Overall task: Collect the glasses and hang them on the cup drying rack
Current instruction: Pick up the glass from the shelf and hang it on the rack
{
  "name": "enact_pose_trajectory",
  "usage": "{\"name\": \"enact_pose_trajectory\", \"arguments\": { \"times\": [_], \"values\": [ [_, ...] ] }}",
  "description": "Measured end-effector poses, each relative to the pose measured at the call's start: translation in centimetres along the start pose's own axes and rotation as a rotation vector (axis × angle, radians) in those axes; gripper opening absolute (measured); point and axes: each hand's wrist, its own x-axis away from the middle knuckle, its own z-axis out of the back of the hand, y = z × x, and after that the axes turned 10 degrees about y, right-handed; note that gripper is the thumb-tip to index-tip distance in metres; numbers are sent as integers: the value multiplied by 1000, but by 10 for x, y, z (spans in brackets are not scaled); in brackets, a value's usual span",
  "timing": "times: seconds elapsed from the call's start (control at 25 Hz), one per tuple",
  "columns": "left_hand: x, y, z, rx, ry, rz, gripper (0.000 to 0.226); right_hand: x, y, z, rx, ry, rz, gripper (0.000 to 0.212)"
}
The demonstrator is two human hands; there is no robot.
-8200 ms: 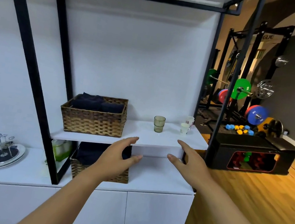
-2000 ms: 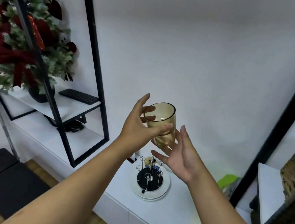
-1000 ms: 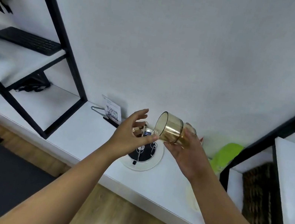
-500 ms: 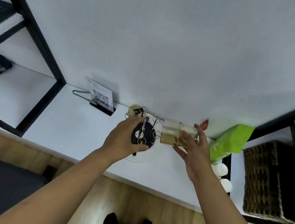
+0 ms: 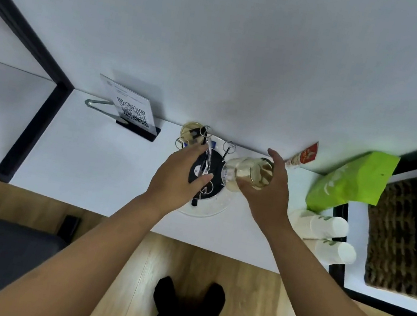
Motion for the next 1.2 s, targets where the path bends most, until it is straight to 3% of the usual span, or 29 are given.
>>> {"name": "enact_pose_trajectory", "arguments": {
  "times": [0.44, 0.76, 1.2],
  "values": [
    [-15, -17, -19, 28, 5, 58, 65, -14, 29, -41, 279, -143, 211, 74],
    [-21, -20, -27, 53, 26, 95, 59, -21, 44, -56, 363, -203, 251, 69],
    [-20, -16, -29, 44, 34, 100, 57, -20, 52, -61, 386, -251, 206, 78]
  ]
}}
